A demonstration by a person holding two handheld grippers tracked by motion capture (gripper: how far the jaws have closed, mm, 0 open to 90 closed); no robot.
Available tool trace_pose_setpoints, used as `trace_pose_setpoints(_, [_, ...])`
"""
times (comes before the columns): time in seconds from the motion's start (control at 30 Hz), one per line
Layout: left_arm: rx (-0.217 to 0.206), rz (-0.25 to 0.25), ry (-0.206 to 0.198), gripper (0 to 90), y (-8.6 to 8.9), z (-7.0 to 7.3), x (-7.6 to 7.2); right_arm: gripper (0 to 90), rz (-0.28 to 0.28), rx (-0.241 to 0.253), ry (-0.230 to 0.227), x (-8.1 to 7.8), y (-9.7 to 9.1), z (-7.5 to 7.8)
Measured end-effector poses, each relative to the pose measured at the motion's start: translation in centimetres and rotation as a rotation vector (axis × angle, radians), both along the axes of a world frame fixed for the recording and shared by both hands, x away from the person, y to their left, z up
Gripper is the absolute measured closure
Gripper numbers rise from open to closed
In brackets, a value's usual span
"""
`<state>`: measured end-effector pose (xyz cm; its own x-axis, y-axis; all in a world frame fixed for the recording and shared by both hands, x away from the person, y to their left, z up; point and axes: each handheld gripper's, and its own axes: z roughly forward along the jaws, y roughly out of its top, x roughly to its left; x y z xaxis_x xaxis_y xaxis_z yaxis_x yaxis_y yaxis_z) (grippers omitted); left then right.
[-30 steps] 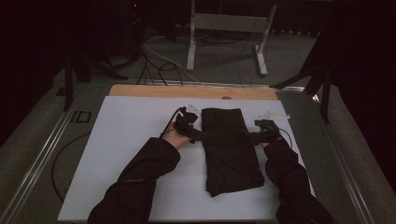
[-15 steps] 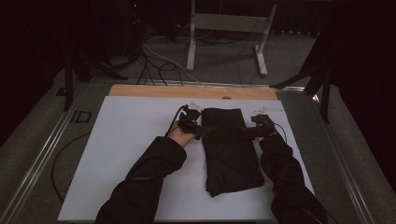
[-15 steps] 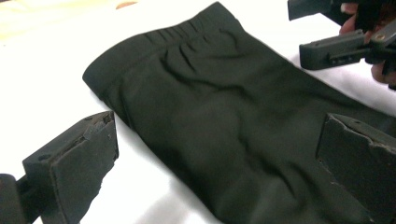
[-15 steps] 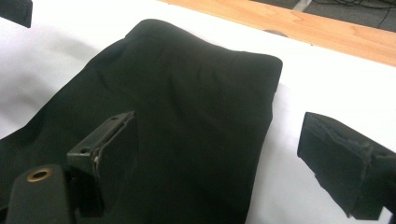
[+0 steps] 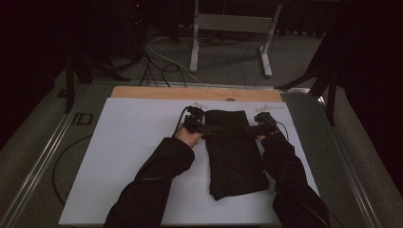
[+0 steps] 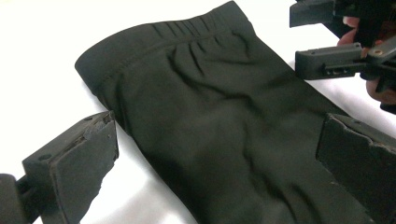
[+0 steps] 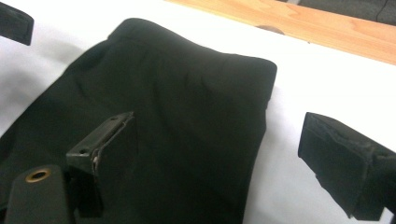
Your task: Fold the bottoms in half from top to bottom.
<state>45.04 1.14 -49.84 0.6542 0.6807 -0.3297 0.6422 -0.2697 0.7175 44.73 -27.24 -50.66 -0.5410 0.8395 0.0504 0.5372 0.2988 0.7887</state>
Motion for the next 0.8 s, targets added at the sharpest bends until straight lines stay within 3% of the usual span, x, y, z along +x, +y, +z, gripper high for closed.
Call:
trace_pose_setpoints(0.1, [-0.012, 0.007, 0.026, 0.7, 0.0, -0.3, 0.7, 12.6, 0.006, -0.031, 0.012, 0.5, 0.0, 0.0])
trace_pose_setpoints(0.17, [0.007, 0.022, 0.041, 0.7, 0.0, -0.4, 1.0, 12.4, 0.000, -0.036, 0.019, 0.8, -0.1, -0.1])
trace_pose_setpoints(0.23, [0.000, 0.014, 0.056, 0.7, 0.0, -0.6, 1.3, 11.0, 0.000, -0.011, 0.054, 1.1, -0.2, -0.1])
trace_pose_setpoints(0.33, [0.016, 0.005, 0.058, 0.7, -0.1, -0.7, 1.6, 10.5, -0.014, 0.019, 0.058, 1.4, -0.4, -0.1])
trace_pose_setpoints(0.43, [0.043, 0.014, 0.084, 0.8, -0.2, -1.2, 2.2, 10.5, -0.022, 0.018, 0.070, 1.7, -0.3, -0.3])
trace_pose_setpoints(0.6, [0.047, 0.028, 0.081, 3.6, 0.1, -1.6, 2.6, 11.2, -0.035, 0.009, 0.070, 2.1, -0.1, -0.6])
trace_pose_setpoints(0.8, [0.040, 0.029, 0.092, 7.5, 0.2, -1.9, 3.1, 21.3, -0.057, 0.012, 0.106, 2.8, -0.2, -1.0])
